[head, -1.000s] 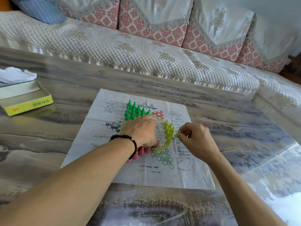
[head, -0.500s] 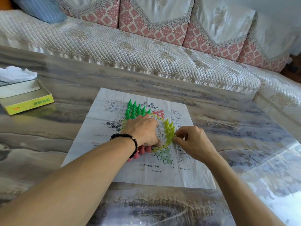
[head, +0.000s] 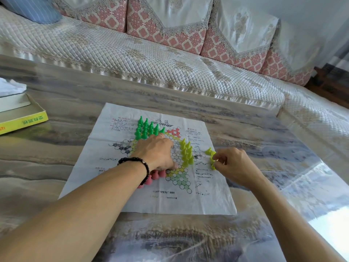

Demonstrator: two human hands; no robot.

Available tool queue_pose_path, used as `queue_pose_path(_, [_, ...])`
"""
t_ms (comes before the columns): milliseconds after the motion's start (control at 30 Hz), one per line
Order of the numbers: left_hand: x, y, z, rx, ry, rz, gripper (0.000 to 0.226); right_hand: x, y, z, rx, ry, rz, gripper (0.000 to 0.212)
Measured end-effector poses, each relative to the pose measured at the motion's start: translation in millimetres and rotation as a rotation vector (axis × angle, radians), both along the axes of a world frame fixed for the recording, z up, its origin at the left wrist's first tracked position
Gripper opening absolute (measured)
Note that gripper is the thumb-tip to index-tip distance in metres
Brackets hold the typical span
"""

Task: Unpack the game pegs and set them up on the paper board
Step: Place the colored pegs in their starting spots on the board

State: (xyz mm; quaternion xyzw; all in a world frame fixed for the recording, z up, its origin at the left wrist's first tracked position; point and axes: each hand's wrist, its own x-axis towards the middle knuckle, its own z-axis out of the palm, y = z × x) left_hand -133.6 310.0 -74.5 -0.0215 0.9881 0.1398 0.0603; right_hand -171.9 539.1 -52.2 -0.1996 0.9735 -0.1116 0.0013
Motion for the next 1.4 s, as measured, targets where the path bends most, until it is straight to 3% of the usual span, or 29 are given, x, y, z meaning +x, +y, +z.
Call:
queue_pose_path(100, [-1,-1,0,-0.007,0.007,-0.002,0.065,2,-5,-6,0.042,-0.002,-0.009,0.025])
queue_pose_path(333, [-1,-1,-1,-0.009,0.001,-0.003,0.066,5,-14,-13,0.091,-0.027,-0.112,0.006])
queue_pose_path(400, [-2,-1,-1,-0.006,-0.001,-0.002,0.066,8,-13,-13,0.072,-0.066,-0.127,0.018])
queue_pose_path(533, [-2,0,0,0.005,0.001,0.004,0.066,5,-13,0,-0.1,0.003,-0.097,0.034])
queue_pose_path(833, [-2,0,2,0.003,0.002,0.002,0.063,-29,-41,9,-0.366,-0.006,-0.072,0.007])
queue_pose_path(1400, [0,0,1,0.008,-0.001,-0.005,0.069,-46,-52,-17,-0.137,-0.043,0.009,0.005])
